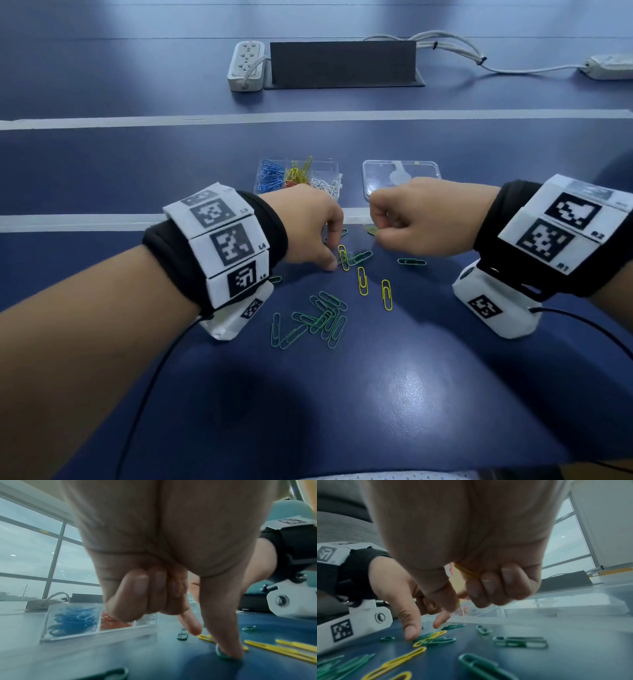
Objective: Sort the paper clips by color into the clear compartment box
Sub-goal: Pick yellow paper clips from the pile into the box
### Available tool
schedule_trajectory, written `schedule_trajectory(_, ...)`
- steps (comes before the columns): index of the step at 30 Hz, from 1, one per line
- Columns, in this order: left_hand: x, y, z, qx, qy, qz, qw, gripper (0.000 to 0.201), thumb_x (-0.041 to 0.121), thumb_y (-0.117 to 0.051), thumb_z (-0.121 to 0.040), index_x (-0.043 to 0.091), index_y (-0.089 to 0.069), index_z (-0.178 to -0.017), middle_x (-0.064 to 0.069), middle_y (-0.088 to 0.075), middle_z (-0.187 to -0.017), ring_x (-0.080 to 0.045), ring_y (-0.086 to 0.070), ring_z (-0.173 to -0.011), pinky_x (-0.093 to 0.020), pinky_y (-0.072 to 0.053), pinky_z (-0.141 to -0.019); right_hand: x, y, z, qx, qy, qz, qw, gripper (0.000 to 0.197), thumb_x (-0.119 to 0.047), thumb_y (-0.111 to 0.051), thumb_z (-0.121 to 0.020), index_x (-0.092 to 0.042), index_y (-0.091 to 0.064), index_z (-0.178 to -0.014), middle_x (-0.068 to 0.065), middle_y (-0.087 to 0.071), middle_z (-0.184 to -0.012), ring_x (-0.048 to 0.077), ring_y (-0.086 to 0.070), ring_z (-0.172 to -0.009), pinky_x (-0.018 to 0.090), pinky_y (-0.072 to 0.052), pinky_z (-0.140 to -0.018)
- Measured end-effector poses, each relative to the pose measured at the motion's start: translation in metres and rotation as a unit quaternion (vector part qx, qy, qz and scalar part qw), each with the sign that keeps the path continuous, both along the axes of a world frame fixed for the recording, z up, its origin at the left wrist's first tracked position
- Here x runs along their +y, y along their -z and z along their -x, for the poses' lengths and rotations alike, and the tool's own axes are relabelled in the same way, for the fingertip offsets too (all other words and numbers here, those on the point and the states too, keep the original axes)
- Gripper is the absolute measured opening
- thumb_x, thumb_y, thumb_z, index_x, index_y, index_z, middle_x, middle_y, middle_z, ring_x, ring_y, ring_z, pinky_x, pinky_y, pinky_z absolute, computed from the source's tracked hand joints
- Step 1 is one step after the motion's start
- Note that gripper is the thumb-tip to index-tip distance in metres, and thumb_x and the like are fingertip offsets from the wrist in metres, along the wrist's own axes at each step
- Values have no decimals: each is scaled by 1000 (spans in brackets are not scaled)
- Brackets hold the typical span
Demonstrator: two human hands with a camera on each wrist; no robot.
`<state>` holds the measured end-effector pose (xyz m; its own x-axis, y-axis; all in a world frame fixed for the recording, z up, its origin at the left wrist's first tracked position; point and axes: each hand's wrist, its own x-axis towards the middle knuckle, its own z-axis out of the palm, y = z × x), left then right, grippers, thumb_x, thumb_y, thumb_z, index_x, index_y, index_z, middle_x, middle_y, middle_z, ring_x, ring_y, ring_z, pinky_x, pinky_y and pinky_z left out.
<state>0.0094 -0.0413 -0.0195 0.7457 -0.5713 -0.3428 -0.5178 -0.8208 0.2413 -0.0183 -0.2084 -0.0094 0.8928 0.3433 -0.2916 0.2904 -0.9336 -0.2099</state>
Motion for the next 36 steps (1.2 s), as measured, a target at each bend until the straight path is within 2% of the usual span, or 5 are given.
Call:
schedule_trajectory(10, 4, -1, 1, -28, 31, 46, 998, 19, 31, -63, -82, 24, -65, -99, 10, -43, -64, -6, -42, -60, -21, -34, -68, 11, 11, 19, 20, -44, -56, 997, 22, -8, -38, -87, -24, -42, -101, -12, -38, -66, 9, -40, -59, 27, -25, -63)
schedule_trajectory(13, -1, -1, 1, -38, 71, 44, 996, 20, 29, -62, -84, 24, -66, -102, 9, -42, -60, -14, -41, -65, -23, -34, -68, 11, 8, 21, 32, -79, -28, 996, 32, -8, -36, -88, -25, -52, -110, -4, -51, -76, 21, -48, -72, 34, -38, -74)
schedule_trajectory(20, -5, -2, -7, -45, 117, 6, 992, 20, 27, -65, -84, 27, -71, -103, 11, -40, -55, -7, -40, -54, -24, -37, -67, 14, 11, 23, 60, -119, 10, 991, 16, -28, -57, -89, -23, -58, -104, 1, -54, -109, 18, -52, -96, 32, -42, -86)
schedule_trajectory(26, 0, 3, -6, -36, 105, -22, 994, 14, 29, -62, -85, 21, -67, -95, 13, -42, -59, -16, -51, -78, -25, -43, -74, 19, 12, 21, 40, -127, 48, 990, 21, -26, -61, -85, -23, -60, -106, -5, -47, -95, 15, -44, -87, 30, -39, -79)
schedule_trajectory(36, 2, 0, 0, -26, 40, 25, 999, 22, 29, -44, -85, 17, -49, -66, 3, -45, -59, -20, -46, -69, -25, -40, -66, 14, 8, 23, 24, -156, 68, 985, 17, -33, -56, -87, -20, -61, -98, -3, -52, -92, 14, -43, -80, 27, -39, -74)
